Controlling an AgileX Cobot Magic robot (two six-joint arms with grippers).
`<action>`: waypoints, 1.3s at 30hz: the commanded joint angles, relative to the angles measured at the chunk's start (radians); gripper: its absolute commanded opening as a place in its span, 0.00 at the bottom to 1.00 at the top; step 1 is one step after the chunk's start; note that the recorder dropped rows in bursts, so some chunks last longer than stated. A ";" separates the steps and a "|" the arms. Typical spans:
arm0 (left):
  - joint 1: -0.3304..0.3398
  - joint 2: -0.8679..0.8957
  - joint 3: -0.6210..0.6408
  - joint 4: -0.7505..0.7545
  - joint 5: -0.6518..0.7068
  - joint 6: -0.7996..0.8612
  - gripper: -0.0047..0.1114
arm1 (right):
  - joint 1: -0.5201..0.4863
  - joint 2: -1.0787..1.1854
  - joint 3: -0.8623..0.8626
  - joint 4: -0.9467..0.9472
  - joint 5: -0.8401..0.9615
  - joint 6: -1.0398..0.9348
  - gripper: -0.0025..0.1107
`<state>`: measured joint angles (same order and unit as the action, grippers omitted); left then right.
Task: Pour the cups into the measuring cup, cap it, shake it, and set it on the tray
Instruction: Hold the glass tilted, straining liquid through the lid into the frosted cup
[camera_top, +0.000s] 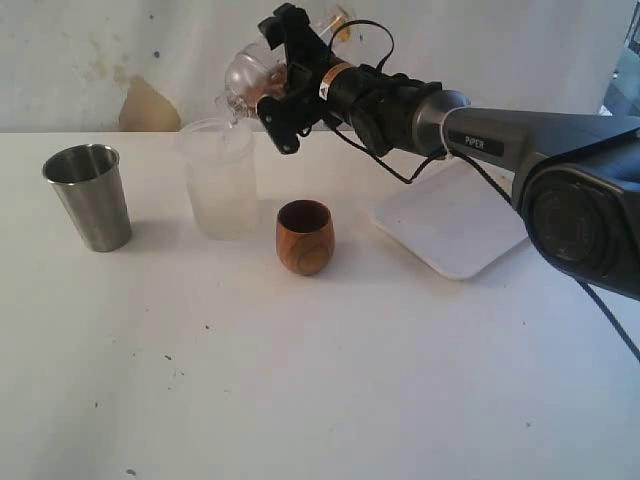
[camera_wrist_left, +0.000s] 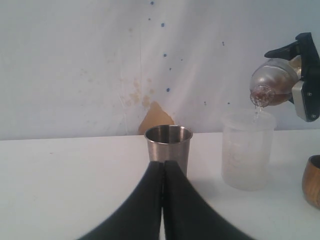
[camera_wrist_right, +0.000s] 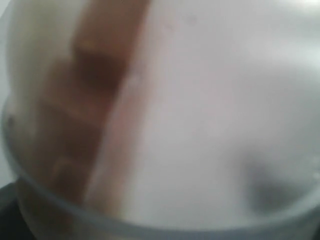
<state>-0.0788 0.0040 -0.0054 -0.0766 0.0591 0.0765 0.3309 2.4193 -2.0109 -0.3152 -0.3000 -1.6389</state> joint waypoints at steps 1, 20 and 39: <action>-0.004 -0.004 0.005 -0.009 -0.005 -0.001 0.04 | -0.002 -0.018 -0.012 0.007 -0.078 -0.037 0.02; -0.004 -0.004 0.005 -0.009 -0.005 -0.001 0.04 | -0.002 -0.018 -0.012 0.002 -0.090 -0.139 0.02; -0.004 -0.004 0.005 -0.009 -0.005 -0.001 0.04 | -0.002 -0.018 -0.012 0.004 -0.124 -0.152 0.02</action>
<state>-0.0788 0.0040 -0.0054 -0.0766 0.0591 0.0765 0.3309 2.4193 -2.0109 -0.3191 -0.3590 -1.7803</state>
